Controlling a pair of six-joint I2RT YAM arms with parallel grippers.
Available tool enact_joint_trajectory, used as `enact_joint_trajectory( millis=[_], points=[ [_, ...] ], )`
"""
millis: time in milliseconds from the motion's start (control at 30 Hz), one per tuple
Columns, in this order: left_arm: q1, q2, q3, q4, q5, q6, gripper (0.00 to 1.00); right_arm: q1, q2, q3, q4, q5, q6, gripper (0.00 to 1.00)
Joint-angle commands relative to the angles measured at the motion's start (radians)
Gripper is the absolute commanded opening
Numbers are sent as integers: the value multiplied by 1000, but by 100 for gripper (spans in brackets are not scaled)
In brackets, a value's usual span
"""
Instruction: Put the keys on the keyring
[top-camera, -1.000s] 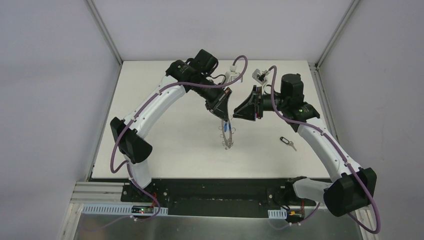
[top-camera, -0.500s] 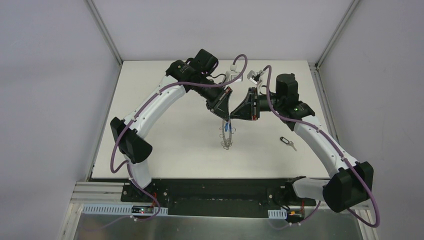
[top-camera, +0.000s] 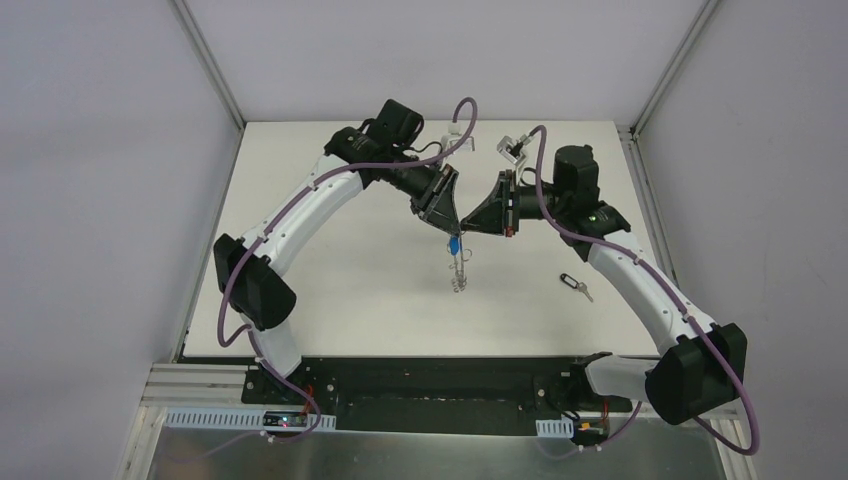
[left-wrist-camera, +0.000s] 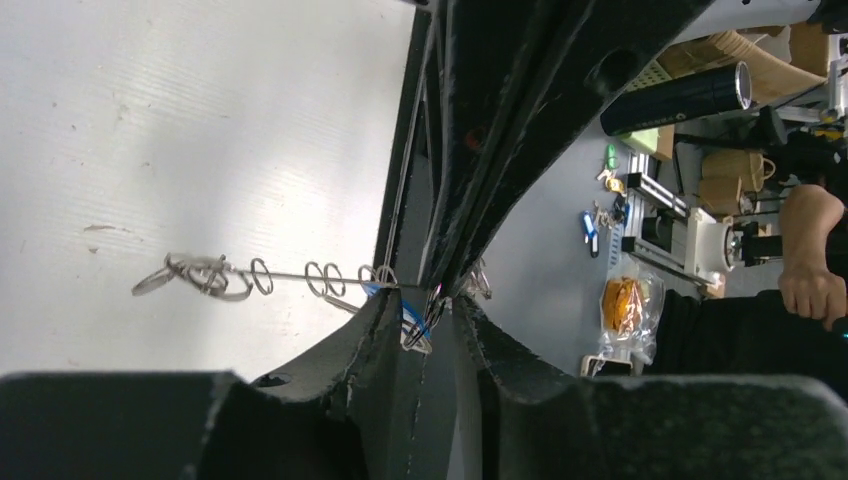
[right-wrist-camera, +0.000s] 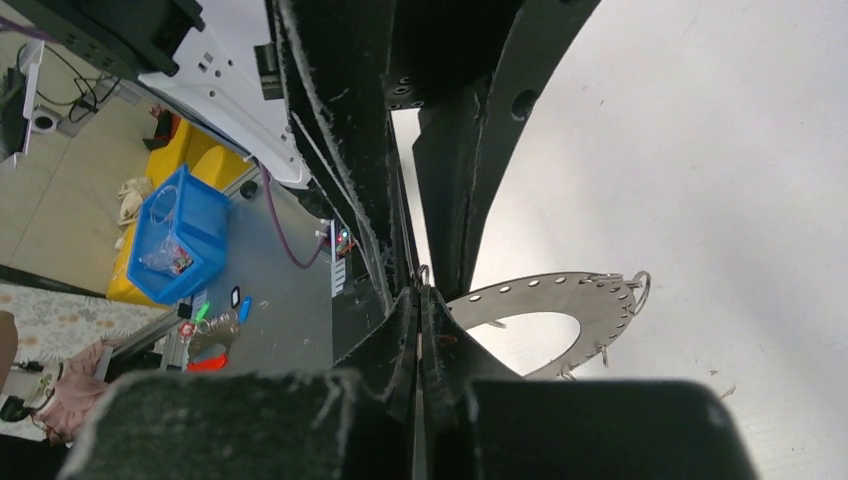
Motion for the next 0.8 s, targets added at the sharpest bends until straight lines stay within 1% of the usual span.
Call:
enact_joint_trajectory(
  millis=[0, 67, 233, 367, 633, 767],
  points=[
    [34, -130, -117, 297, 114, -177, 28, -6, -8, 57, 115, 28, 110, 0],
    [36, -149, -153, 354, 115, -205, 30, -8, -6, 55, 133, 41, 134, 0],
    [38, -152, -173, 405, 124, -246, 31, -24, -12, 30, 194, 41, 201, 0],
    [38, -153, -198, 445, 139, -283, 26, -44, -17, 11, 242, 39, 253, 0],
    [38, -172, -241, 467, 147, -291, 26, -65, -19, -3, 293, 30, 295, 0],
    [46, -175, -257, 496, 157, -318, 24, -75, -21, -13, 311, 22, 307, 0]
  ],
)
